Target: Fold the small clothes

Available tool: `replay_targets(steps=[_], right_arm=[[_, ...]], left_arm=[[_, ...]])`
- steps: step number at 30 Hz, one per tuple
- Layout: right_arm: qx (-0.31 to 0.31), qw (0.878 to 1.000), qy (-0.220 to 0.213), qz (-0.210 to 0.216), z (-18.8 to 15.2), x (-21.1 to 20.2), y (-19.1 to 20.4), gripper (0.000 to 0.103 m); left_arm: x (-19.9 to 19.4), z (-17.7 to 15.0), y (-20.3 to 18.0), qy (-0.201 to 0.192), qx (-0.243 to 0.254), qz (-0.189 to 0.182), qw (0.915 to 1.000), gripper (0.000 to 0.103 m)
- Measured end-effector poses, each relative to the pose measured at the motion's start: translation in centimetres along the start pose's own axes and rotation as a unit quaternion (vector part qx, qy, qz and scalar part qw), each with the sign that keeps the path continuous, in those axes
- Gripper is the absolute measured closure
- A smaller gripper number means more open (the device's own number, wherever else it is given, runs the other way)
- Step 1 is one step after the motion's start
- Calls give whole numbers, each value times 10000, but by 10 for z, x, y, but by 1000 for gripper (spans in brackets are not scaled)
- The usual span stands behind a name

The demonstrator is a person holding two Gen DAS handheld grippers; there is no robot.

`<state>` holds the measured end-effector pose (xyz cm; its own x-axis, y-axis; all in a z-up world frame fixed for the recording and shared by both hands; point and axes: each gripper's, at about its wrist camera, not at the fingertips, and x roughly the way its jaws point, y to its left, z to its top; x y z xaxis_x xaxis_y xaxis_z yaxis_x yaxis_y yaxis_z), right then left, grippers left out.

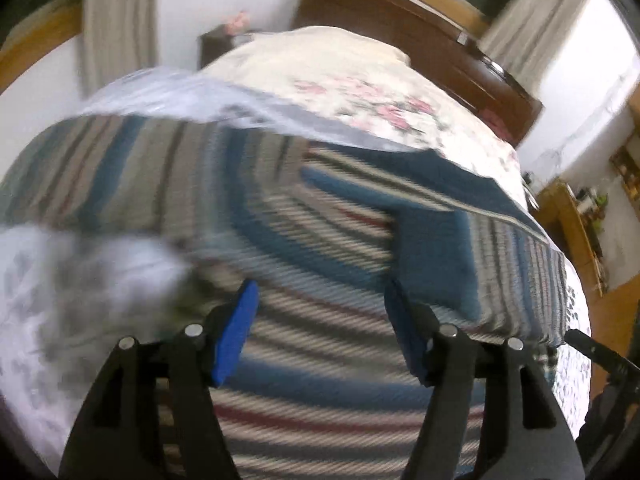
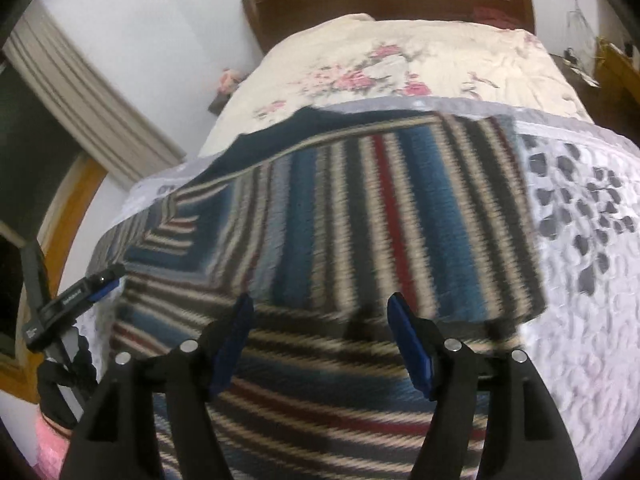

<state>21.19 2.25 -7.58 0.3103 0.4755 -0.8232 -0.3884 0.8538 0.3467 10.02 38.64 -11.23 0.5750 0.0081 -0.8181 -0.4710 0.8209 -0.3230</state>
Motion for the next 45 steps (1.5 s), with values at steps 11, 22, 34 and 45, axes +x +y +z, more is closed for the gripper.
replay_targets(steps=[11, 22, 34, 45], right_arm=[[-191, 9995, 240, 107, -11, 32, 56, 33], [-73, 9995, 159, -264, -22, 20, 65, 33], [-103, 9989, 111, -434, -28, 12, 73, 33], [183, 9984, 45, -525, -30, 4, 45, 33]], left_arm=[[-43, -8, 177, -315, -1983, -394, 9789, 38], [-21, 33, 243, -988, -2828, -991, 9489, 39], [-12, 77, 285, -1337, -3291, -906, 9304, 58], [-51, 98, 217, -1886, -2284, -974, 9501, 93]])
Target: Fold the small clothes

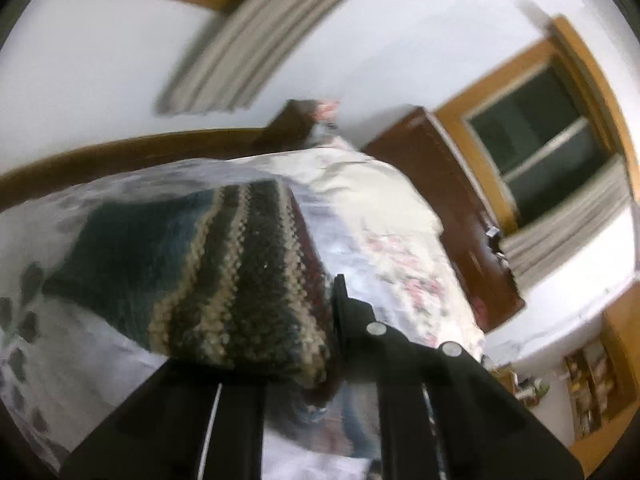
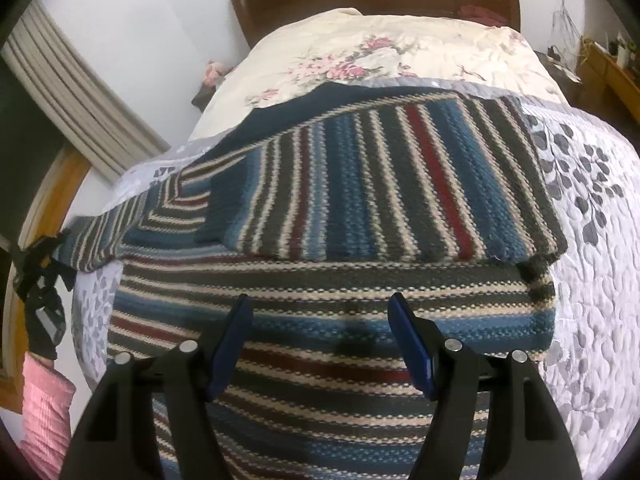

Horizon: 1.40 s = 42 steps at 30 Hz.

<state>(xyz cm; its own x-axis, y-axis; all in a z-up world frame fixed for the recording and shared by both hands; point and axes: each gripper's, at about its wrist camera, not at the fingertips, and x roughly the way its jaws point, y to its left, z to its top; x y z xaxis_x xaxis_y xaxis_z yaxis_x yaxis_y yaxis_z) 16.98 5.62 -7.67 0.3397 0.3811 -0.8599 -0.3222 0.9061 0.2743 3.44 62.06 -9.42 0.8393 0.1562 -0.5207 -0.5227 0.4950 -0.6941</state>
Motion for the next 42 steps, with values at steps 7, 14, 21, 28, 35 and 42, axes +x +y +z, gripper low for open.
replay_targets(steps=[7, 14, 21, 28, 35, 42], right_arm=[[-35, 10000, -45, -45, -3, -2, -13, 33], [66, 9999, -86, -125, -4, -7, -38, 33], [162, 9994, -64, -283, -1, -1, -64, 33], [254, 9992, -39, -294, -6, 4, -83, 33], [330, 9989, 1, -318, -17, 2, -91, 33], [368, 9988, 0, -312, -18, -3, -89, 33]], left_arm=[[9, -42, -107, 197, 1034, -364, 9938, 94], [42, -117, -191, 700, 1881, -685, 9773, 94], [74, -192, -248, 1226, 2364, -1030, 9584, 93], [102, -269, -291, 1682, 2725, -1243, 9392, 93], [151, -332, -286, 2548, 3128, -851, 9110, 81], [134, -324, -258, 2697, 3330, -964, 8984, 56]])
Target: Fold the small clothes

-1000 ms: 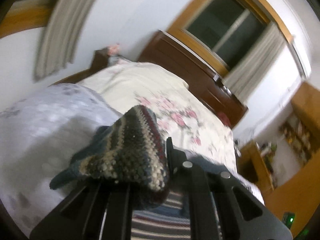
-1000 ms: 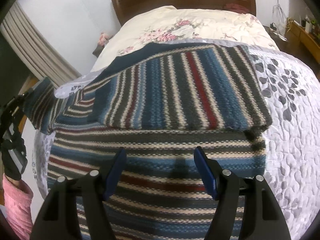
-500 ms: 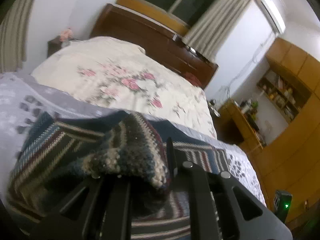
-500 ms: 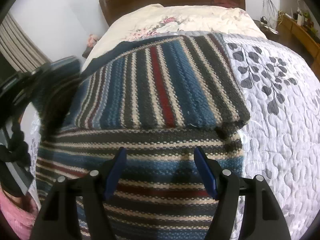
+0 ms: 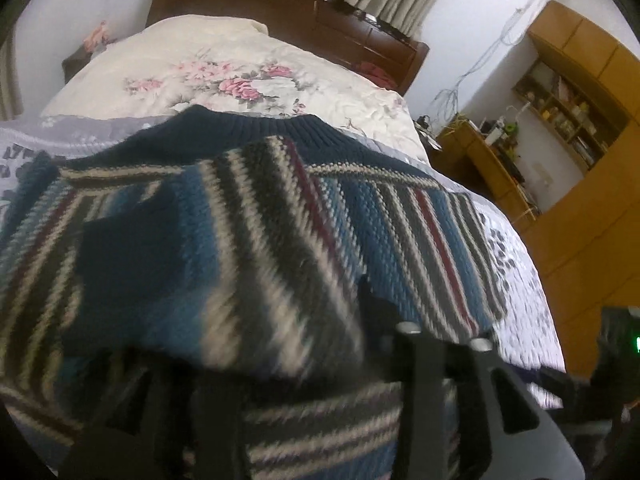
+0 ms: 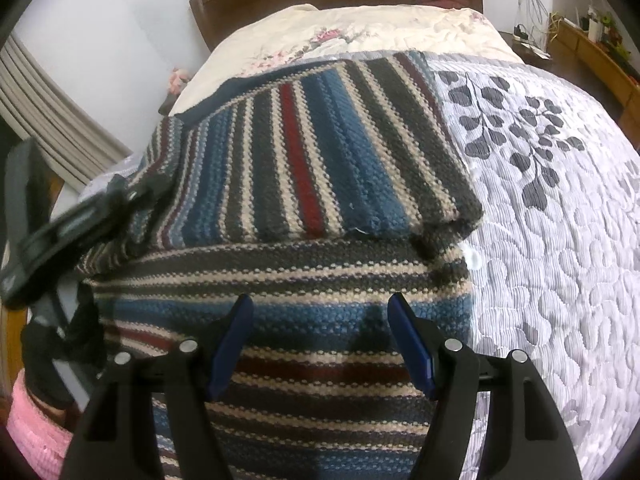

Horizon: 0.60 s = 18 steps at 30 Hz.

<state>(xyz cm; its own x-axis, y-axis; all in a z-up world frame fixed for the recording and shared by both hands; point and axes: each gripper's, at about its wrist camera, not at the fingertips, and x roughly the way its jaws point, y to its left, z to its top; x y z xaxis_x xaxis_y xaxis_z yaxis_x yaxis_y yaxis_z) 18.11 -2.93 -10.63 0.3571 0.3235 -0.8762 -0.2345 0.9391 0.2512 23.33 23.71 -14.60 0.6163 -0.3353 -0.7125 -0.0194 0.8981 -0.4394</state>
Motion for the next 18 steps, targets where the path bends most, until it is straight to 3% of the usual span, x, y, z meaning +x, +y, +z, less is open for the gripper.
replay_targets(steps=[6, 10, 14, 18], right_arm=[[-329, 9993, -104, 145, 25, -6, 31, 33], [-794, 9966, -130, 163, 50, -3, 73, 33], [-1167, 9921, -28, 453, 74, 7, 119, 33], [-1056, 9901, 283, 877, 97, 29, 151, 33]], left_arm=[[-60, -15, 39, -200, 80, 146, 9997, 47], [-90, -16, 79, -423, -202, 381, 9982, 45], [-105, -20, 102, -459, -332, 476, 9973, 45], [-104, -21, 98, -474, -266, 460, 9975, 44]])
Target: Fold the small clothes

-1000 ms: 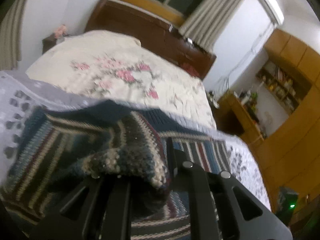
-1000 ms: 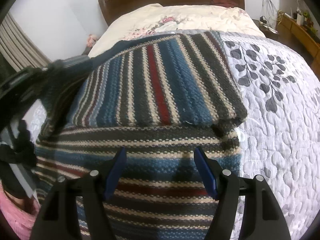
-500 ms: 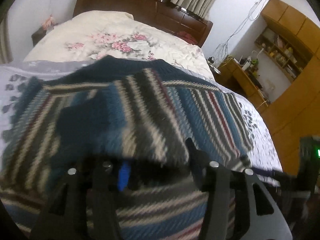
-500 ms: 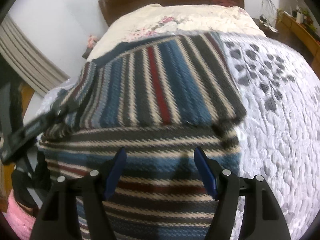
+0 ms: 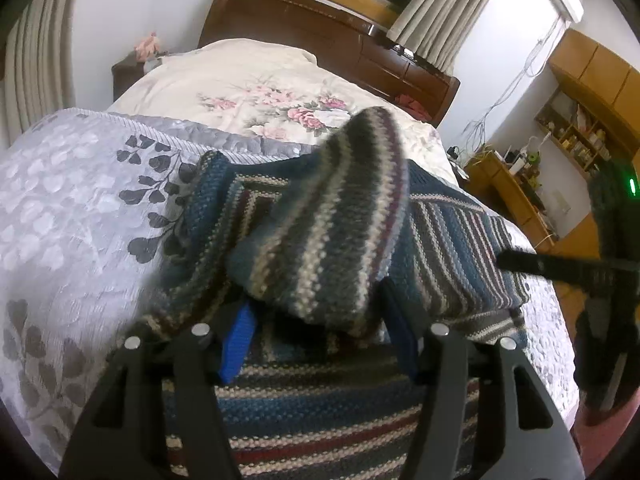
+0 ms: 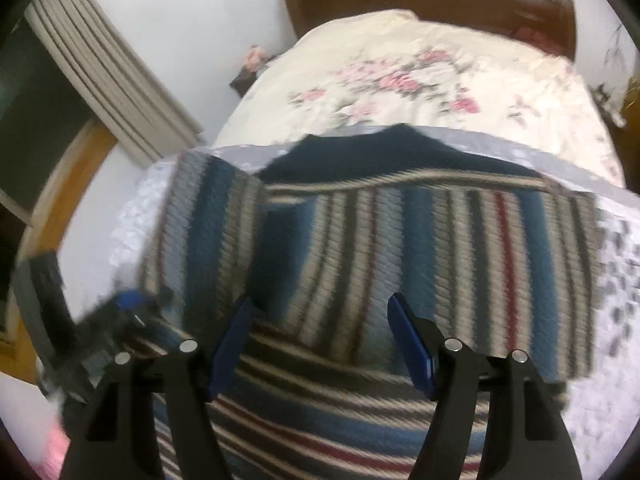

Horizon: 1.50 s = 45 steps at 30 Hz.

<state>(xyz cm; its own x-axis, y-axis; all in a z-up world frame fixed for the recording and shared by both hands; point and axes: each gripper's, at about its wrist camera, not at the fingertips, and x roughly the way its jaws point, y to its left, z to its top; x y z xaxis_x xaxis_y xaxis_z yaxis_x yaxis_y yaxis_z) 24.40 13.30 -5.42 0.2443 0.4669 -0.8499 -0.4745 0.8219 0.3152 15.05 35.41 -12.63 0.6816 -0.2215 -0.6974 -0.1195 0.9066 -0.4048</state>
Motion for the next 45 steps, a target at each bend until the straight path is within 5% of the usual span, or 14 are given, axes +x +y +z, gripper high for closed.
replay_targets(steps=[4, 9, 13, 18, 22, 26, 29, 34, 37, 45], right_arm=[[149, 9988, 139, 435, 19, 17, 19, 32], [250, 9982, 537, 75, 31, 46, 24, 30], [353, 9964, 774, 56, 27, 67, 8, 88], [413, 9963, 733, 157, 13, 64, -16, 91], [588, 9947, 824, 155, 10, 67, -31, 77], [562, 9956, 749, 55, 8, 58, -30, 69], [89, 9984, 357, -439, 12, 32, -7, 65], [-707, 9971, 147, -227, 19, 9, 45, 57], [-1314, 9901, 388, -303, 14, 26, 82, 41], [-1999, 9626, 1054, -1497, -15, 109, 102, 32]], left_arm=[[13, -3, -25, 85, 177, -192, 9996, 44], [28, -8, -59, 180, 466, -545, 9973, 44], [34, -17, -59, 340, 442, -637, 9964, 43], [15, -16, -28, 236, 103, -526, 9983, 43], [1, -8, 11, 25, -283, -157, 9995, 41], [17, -4, 54, 288, -670, 451, 9963, 42], [16, -2, 70, 325, -926, 318, 9947, 47], [1, 8, 70, 158, -975, 318, 9946, 41], [1, 12, 70, 249, -1066, 487, 9928, 41], [-20, 11, 95, 187, -1429, 714, 9870, 36]])
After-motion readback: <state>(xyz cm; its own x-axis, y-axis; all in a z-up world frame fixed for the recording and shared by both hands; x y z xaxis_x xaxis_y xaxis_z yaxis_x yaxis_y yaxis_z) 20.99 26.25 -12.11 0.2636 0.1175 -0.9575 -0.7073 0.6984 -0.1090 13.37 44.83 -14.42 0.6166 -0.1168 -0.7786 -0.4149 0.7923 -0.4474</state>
